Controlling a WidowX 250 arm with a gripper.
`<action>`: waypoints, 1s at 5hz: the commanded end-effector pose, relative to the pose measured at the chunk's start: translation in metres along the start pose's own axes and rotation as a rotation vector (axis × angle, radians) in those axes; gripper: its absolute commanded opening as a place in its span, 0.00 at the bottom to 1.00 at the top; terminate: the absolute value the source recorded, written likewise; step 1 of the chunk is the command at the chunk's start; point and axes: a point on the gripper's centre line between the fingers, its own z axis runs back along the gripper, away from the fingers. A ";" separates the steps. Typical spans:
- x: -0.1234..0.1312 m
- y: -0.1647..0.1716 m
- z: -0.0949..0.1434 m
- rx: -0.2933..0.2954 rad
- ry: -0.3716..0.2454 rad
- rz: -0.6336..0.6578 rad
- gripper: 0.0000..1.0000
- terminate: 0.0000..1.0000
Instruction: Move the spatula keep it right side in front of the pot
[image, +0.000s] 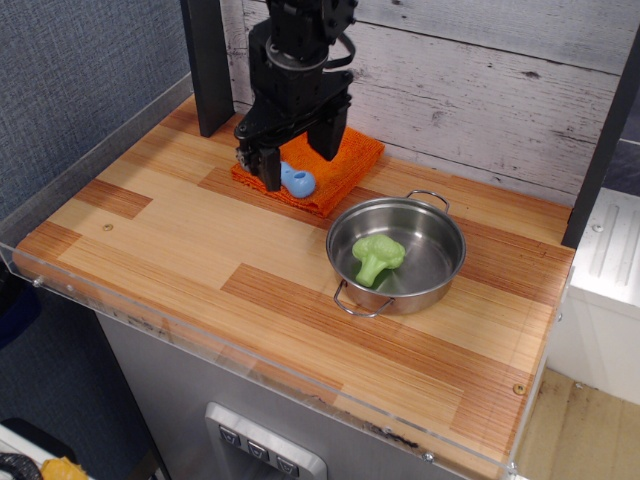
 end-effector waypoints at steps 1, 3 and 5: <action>0.025 -0.002 -0.016 0.005 -0.017 0.091 1.00 0.00; 0.022 0.005 -0.022 0.025 -0.034 0.091 0.00 0.00; 0.019 0.010 -0.016 0.029 -0.047 0.089 0.00 0.00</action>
